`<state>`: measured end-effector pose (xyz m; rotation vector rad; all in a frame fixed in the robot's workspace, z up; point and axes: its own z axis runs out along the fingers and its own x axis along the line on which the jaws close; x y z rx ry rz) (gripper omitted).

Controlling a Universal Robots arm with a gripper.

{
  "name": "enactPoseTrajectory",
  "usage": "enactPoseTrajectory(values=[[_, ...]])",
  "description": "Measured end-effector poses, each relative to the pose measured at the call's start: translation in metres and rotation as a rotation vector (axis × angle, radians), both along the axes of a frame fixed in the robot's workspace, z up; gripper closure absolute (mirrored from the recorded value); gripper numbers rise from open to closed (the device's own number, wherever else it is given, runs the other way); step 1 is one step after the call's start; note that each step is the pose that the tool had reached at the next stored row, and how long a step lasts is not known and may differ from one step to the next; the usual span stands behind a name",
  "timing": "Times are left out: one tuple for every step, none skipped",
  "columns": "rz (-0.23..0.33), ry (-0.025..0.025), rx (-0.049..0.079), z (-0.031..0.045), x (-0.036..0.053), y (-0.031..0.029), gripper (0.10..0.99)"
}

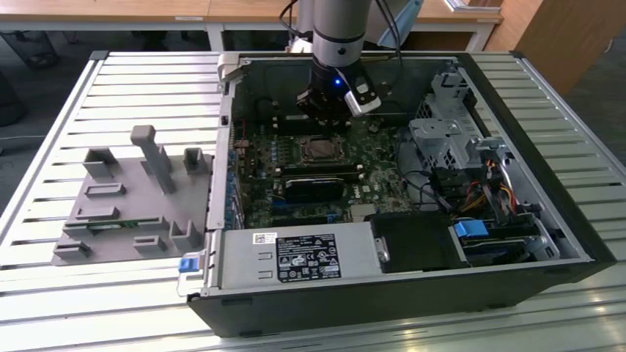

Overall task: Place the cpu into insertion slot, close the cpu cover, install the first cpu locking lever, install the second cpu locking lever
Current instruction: 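Install the first cpu locking lever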

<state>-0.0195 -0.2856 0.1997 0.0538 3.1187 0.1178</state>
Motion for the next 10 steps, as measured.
enactPoseTrajectory(values=[[0.0, 0.0002, -0.001, -0.0003, 0.0, 0.0, 0.98], [0.0, 0.0003, -0.002, -0.0005, 0.0, 0.0, 0.98], [0.0, 0.0003, -0.003, -0.0007, 0.0, -0.0001, 0.98], [0.0, 0.0004, -0.003, -0.0009, -0.0001, -0.0001, 0.98], [0.0, 0.0004, -0.004, -0.001, -0.0001, -0.0001, 0.98], [0.0, 0.0001, -0.004, -0.0013, 0.0, 0.0, 0.98], [0.0, 0.0, -0.004, -0.0013, 0.0, 0.0, 0.98], [0.0, 0.0, -0.004, -0.0013, 0.0, 0.0, 0.98], [0.0, 0.0, -0.004, -0.0012, 0.0, 0.0, 0.98], [0.0, 0.0, -0.004, -0.0007, 0.0, 0.0, 0.98]])
